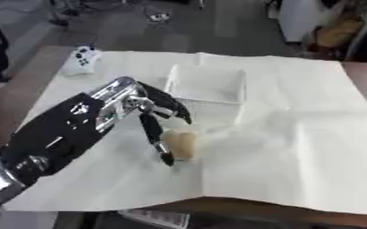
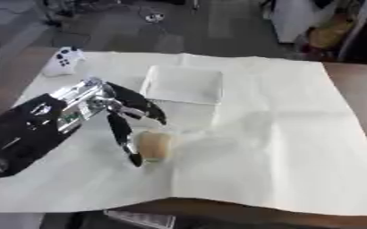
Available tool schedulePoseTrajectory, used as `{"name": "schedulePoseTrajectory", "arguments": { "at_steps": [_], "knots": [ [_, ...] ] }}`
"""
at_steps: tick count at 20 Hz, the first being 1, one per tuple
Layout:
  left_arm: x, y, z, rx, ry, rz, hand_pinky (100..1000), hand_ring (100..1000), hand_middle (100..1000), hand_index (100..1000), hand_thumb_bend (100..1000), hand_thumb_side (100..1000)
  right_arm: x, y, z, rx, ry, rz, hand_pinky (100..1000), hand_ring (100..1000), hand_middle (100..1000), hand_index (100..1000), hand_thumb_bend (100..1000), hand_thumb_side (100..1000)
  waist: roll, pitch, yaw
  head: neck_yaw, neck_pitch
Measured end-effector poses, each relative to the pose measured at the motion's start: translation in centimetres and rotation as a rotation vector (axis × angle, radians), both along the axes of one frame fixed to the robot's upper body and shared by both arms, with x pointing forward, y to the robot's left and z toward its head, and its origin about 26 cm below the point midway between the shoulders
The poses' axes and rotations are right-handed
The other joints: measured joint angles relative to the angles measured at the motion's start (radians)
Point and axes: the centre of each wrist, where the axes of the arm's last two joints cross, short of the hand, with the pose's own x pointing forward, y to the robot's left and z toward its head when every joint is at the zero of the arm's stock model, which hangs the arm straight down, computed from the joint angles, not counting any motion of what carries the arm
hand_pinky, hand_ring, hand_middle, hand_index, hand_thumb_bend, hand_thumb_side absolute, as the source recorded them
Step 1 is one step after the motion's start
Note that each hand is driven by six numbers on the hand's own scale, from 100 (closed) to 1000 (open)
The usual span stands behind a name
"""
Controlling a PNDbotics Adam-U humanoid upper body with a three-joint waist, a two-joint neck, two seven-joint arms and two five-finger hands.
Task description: Pick up objects on the table and place them in the box.
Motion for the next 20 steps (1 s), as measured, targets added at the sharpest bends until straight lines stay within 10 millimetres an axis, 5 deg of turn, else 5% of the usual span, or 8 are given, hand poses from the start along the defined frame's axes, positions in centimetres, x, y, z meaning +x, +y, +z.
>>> {"name": "schedulePoseTrajectory", "arguments": {
  "at_steps": [20],
  "knots": [
    [0.9,-1.4,-1.1,0.046,-0.027,-0.075,964,891,956,993,1000,777,0.0,0.2,0.2,0.004,-0.005,0.014,139,458,498,741,292,1000,0.001,0.0,-0.007,0.012,0.0]
  ]
}}
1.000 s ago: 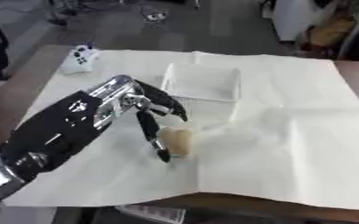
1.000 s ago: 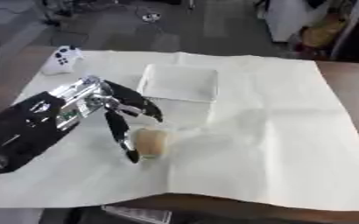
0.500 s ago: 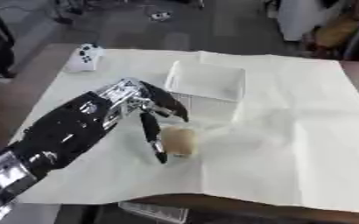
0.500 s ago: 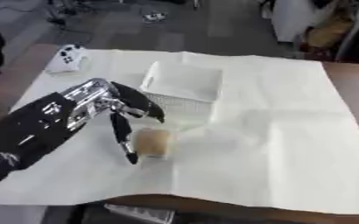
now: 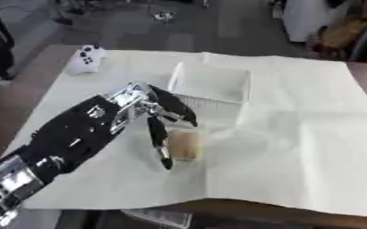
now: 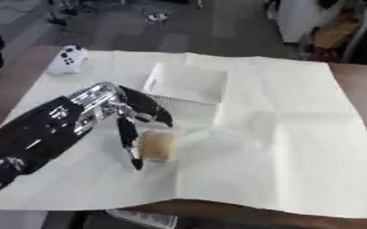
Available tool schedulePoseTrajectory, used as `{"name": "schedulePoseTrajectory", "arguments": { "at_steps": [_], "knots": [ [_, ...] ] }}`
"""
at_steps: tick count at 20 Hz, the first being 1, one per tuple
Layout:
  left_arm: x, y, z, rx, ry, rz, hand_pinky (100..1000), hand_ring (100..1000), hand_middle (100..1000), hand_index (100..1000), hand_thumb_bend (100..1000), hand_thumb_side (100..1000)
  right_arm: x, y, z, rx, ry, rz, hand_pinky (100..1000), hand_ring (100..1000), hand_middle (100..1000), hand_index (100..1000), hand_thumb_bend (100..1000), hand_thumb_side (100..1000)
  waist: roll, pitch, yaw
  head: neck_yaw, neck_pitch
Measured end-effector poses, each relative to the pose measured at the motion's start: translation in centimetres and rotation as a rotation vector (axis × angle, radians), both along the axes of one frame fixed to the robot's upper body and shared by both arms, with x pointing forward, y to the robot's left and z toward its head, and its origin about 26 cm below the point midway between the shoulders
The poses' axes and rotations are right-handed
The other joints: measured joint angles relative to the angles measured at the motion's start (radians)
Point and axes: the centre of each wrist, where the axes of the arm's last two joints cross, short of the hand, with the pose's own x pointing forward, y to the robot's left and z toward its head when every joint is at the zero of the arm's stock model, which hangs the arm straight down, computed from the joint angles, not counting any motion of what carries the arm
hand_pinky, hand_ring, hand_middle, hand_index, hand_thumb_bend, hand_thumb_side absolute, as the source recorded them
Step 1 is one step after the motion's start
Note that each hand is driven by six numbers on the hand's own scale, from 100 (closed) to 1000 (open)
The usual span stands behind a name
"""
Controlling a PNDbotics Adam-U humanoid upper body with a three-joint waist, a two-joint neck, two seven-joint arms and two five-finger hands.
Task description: Pick up objects on the table and place them in the box.
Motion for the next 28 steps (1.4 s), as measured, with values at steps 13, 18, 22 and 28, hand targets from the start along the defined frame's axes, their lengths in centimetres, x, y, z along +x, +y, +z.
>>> {"name": "schedulePoseTrajectory", "arguments": {
  "at_steps": [13,18,22,28],
  "knots": [
    [0.3,-0.4,-0.8,0.013,-0.016,-0.058,936,856,944,988,1000,712,0.0,0.1,0.0,-0.002,0.002,0.008,138,457,498,740,294,1000,0.001,0.0,-0.005,0.007,-0.001],
    [0.4,-0.4,-1.3,0.034,-0.013,-0.057,863,842,947,992,1000,701,0.0,0.1,0.0,-0.004,0.001,0.009,138,457,498,740,293,1000,0.001,0.0,-0.005,0.007,-0.001],
    [0.4,-0.2,-1.5,0.043,-0.009,-0.053,657,779,927,979,1000,668,0.0,0.1,0.0,-0.005,0.001,0.01,137,457,497,739,287,1000,0.001,0.0,-0.005,0.007,-0.001],
    [0.5,-0.1,-1.7,0.039,-0.012,-0.063,250,525,779,922,886,652,0.0,0.2,0.0,-0.006,0.0,0.011,135,456,495,736,286,1000,0.001,0.0,-0.005,0.007,-0.001]
  ]
}}
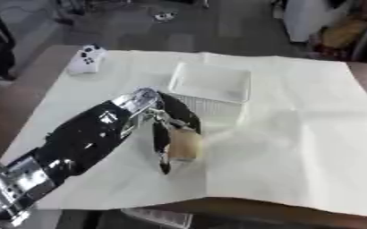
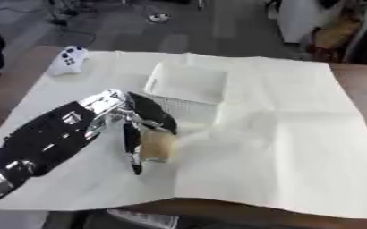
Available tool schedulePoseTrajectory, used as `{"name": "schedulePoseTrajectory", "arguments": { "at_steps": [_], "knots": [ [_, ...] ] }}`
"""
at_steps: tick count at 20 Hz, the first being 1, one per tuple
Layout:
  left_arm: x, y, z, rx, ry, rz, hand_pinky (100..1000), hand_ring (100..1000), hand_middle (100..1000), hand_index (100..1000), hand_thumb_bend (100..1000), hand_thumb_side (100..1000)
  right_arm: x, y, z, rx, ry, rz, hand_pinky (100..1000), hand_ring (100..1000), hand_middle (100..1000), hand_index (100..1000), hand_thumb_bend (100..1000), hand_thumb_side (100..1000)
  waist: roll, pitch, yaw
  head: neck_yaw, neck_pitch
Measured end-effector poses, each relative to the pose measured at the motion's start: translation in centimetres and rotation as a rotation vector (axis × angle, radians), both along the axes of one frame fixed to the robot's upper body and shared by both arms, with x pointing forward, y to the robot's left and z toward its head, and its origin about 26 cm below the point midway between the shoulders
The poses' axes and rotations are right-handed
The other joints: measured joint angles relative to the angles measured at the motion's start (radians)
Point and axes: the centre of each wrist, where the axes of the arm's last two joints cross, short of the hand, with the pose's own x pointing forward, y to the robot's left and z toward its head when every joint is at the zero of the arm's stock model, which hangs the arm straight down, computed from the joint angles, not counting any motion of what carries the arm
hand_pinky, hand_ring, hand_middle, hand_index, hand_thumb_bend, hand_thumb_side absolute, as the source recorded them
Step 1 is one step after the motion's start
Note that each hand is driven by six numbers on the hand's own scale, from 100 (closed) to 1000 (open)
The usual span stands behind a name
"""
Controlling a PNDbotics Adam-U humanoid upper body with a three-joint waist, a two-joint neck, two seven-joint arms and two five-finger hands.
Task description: Pick up objects on the table and place them in the box.
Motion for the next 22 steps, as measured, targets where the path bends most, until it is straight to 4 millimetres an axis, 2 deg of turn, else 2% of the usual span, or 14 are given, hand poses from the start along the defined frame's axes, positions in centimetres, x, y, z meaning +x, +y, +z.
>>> {"name": "schedulePoseTrajectory", "arguments": {
  "at_steps": [1,2,3,4,5,8,11,12,15,16,17,18,21,22],
  "knots": [
    [0.0,0.0,0.0,-0.005,-0.002,-0.005,235,502,747,897,793,656,0.0,0.0,0.0,0.0,0.0,0.0,134,455,495,736,286,1000,0.0,0.0,0.0,0.0,0.0],
    [0.0,-0.1,-0.1,-0.011,-0.005,-0.009,232,496,737,888,771,657,0.0,0.0,0.0,0.0,0.0,0.0,134,455,495,736,286,1000,0.0,0.0,0.0,0.0,0.0],
    [0.0,-0.1,-0.1,-0.018,-0.007,-0.013,203,445,651,820,554,664,0.0,0.0,0.0,-0.001,0.001,0.0,133,454,494,735,286,1000,0.0,0.0,0.0,0.0,0.0],
    [0.0,-0.1,-0.2,-0.027,-0.01,-0.016,201,438,641,812,537,664,0.0,0.0,0.0,-0.002,0.002,0.0,133,454,494,735,285,1000,0.0,0.0,0.0,0.0,0.0],
    [0.0,0.0,-0.2,-0.037,-0.012,-0.017,176,397,585,754,375,663,0.0,0.0,0.0,-0.003,0.003,0.001,132,453,493,735,285,1000,0.0,0.0,0.0,0.0,0.0],
    [0.0,0.1,-0.5,-0.08,-0.022,-0.017,119,310,462,587,100,670,0.0,0.0,0.0,-0.004,0.003,0.001,132,453,492,734,285,1000,0.0,0.0,0.0,0.0,0.0],
    [-0.1,0.2,-0.7,-0.12,-0.041,-0.017,100,265,384,479,100,706,0.0,0.0,0.0,-0.005,0.002,0.002,131,452,492,734,284,1000,0.0,0.0,0.001,0.0,0.0],
    [-0.2,0.3,-0.8,-0.129,-0.045,-0.015,100,248,349,442,100,692,0.0,0.0,0.0,-0.005,0.002,0.002,130,452,492,733,284,1000,0.0,0.0,0.001,0.0,0.0],
    [-0.2,0.4,-1.0,-0.144,-0.057,-0.01,100,176,244,341,100,522,0.0,0.0,0.0,-0.005,0.002,0.002,129,451,491,733,284,1000,0.0,0.0,0.001,0.0,0.0],
    [-0.2,0.4,-1.0,-0.146,-0.059,-0.008,100,164,220,327,100,501,0.0,0.0,0.0,-0.005,0.002,0.002,129,451,491,733,284,1000,0.0,0.0,0.002,0.0,0.0],
    [-0.2,0.5,-1.0,-0.149,-0.059,-0.004,100,113,158,280,100,442,0.0,0.0,0.0,-0.006,0.002,0.002,129,451,491,733,284,1000,0.0,0.0,0.002,0.0,0.0],
    [-0.2,0.5,-1.1,-0.156,-0.059,-0.001,100,100,114,253,100,404,0.0,0.0,0.0,-0.006,0.002,0.003,129,450,490,733,283,1000,0.0,0.0,0.003,0.0,0.0],
    [-0.3,0.5,-1.2,-0.193,-0.059,0.008,100,100,100,215,100,262,0.0,0.0,0.0,-0.007,0.001,0.003,128,450,490,732,284,1000,0.0,0.0,0.006,0.0,0.0],
    [-0.4,0.4,-1.2,-0.212,-0.064,0.005,100,100,100,213,100,262,0.0,0.0,0.0,-0.007,0.001,0.003,128,450,490,732,283,1000,0.0,0.0,0.007,0.0,0.0]
  ]
}}
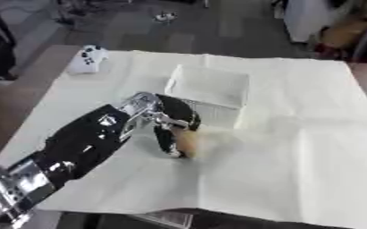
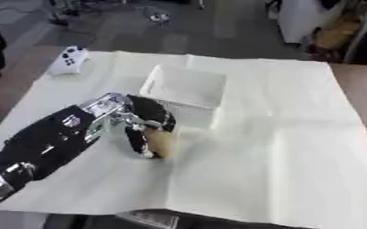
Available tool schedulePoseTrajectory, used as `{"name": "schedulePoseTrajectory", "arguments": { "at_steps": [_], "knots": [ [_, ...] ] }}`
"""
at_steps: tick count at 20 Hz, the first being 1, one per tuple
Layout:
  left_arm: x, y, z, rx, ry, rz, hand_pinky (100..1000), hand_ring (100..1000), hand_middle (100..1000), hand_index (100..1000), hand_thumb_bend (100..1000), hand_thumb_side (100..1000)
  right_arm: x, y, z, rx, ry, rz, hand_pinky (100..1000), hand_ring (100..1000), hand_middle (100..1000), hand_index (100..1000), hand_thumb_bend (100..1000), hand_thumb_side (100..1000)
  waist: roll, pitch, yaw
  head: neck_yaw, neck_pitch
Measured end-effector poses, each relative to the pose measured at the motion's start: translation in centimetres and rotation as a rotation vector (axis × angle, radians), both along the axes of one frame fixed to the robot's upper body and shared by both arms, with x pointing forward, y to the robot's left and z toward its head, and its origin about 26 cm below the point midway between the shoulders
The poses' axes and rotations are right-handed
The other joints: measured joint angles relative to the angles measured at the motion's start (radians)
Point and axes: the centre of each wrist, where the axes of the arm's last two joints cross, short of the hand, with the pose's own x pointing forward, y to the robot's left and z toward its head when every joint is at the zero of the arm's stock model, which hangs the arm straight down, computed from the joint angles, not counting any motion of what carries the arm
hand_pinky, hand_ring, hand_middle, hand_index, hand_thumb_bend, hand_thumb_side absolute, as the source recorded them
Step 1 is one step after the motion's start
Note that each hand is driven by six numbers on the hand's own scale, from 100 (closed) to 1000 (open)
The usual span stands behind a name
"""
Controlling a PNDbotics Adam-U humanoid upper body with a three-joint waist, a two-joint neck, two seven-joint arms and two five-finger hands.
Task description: Pick up objects on the table and place them in the box.
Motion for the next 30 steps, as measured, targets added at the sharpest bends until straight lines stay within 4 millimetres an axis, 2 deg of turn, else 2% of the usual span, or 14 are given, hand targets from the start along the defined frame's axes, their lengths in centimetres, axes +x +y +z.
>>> {"name": "schedulePoseTrajectory", "arguments": {
  "at_steps": [9,20,21,22,27,30],
  "knots": [
    [-1.1,-0.2,2.5,-0.17,-0.101,-0.053,100,100,100,197,100,264,0.0,0.0,0.0,-0.001,0.001,-0.001,126,449,489,731,284,1000,0.002,0.0,0.012,0.0,0.0],
    [-2.9,0.8,8.6,-0.342,-0.235,0.018,100,100,100,201,100,265,0.0,-0.3,-0.2,-0.008,0.01,-0.012,124,449,489,731,282,1000,0.005,-0.007,0.024,-0.001,0.005],
    [-2.9,0.9,9.2,-0.355,-0.251,0.029,100,100,100,202,100,324,0.0,-0.3,-0.3,-0.008,0.011,-0.014,125,449,489,731,283,1000,0.005,-0.007,0.024,-0.001,0.005],
    [-3.0,1.0,9.9,-0.37,-0.269,0.041,100,100,100,202,100,265,0.0,-0.4,-0.3,-0.011,0.011,-0.016,125,449,489,731,281,1000,0.006,-0.007,0.025,-0.001,0.006],
    [-3.1,1.8,12.4,-0.426,-0.333,0.091,100,100,100,201,100,272,-0.1,-0.5,-0.4,-0.017,0.017,-0.023,124,449,488,730,280,1000,0.008,-0.008,0.025,-0.001,0.005],
    [-3.1,2.2,13.1,-0.447,-0.356,0.108,100,100,100,202,100,276,-0.1,-0.5,-0.4,-0.018,0.016,-0.024,124,449,488,730,280,1000,0.01,-0.009,0.024,-0.001,0.004]
  ]
}}
